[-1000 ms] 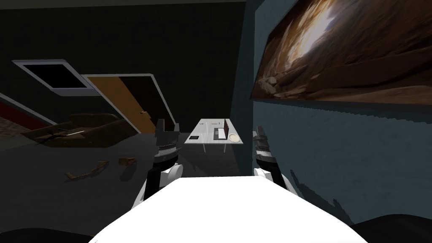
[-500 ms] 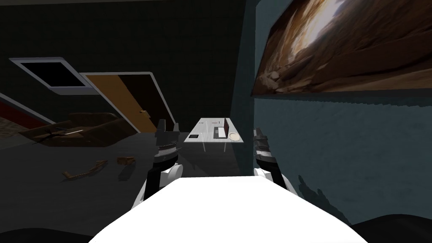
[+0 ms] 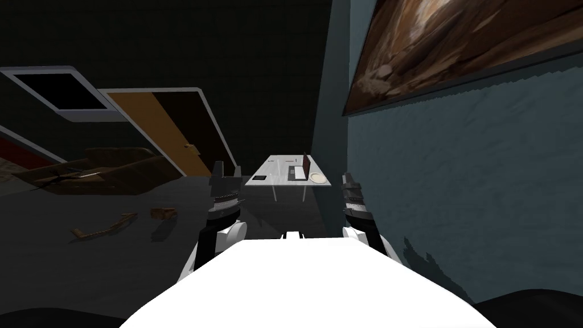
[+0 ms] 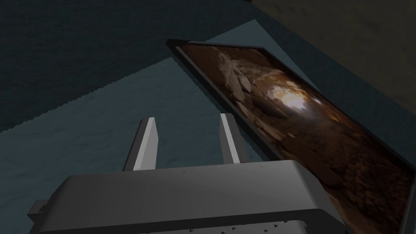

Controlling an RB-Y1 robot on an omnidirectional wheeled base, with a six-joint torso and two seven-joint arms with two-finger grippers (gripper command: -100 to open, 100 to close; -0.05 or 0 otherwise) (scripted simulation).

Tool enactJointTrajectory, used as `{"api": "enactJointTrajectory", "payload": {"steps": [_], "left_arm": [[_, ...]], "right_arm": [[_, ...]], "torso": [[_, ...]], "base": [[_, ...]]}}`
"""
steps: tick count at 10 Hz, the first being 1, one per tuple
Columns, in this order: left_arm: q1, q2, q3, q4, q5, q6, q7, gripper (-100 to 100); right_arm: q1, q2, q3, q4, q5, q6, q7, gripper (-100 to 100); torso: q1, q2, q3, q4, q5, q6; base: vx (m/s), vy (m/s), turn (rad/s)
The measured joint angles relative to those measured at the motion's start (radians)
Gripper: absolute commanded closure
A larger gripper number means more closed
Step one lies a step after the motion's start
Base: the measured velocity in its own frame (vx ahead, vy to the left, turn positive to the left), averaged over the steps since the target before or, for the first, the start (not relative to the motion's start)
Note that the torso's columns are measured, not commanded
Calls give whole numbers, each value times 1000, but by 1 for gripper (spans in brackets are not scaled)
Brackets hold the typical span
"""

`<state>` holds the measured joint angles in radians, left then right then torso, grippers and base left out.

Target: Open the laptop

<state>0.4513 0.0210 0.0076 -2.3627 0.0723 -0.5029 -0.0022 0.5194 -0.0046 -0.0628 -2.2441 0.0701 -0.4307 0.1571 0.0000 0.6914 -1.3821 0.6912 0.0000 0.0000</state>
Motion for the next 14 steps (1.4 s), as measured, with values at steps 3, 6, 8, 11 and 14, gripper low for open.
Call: {"api": "enactJointTrajectory", "payload": {"steps": [3, 6, 8, 11, 14], "left_arm": [[0, 0, 0, 0, 0, 0, 0, 0], [0, 0, 0, 0, 0, 0, 0, 0], [0, 0, 0, 0, 0, 0, 0, 0], [0, 0, 0, 0, 0, 0, 0, 0], [0, 0, 0, 0, 0, 0, 0, 0]], "right_arm": [[-1, -69, -9, 12, 36, 15, 26, -100], [-1, -124, -25, 26, 85, 39, 63, -100], [3, -152, -32, 39, 129, 54, 96, -100], [-1, -201, -54, 62, 195, 86, 146, -100], [1, -236, -67, 82, 265, 115, 201, -100]], "torso": [[1, 44, -94, 45, 0, 0], [1, 46, -94, 47, 0, 0], [0, 46, -94, 47, 0, 0], [-1, 47, -94, 47, 0, 0], [1, 47, -94, 47, 0, 0]], "base": [[54, 40, 4], [69, 57, 5], [93, 65, 7], [94, 61, 7], [82, 74, 7]]}}
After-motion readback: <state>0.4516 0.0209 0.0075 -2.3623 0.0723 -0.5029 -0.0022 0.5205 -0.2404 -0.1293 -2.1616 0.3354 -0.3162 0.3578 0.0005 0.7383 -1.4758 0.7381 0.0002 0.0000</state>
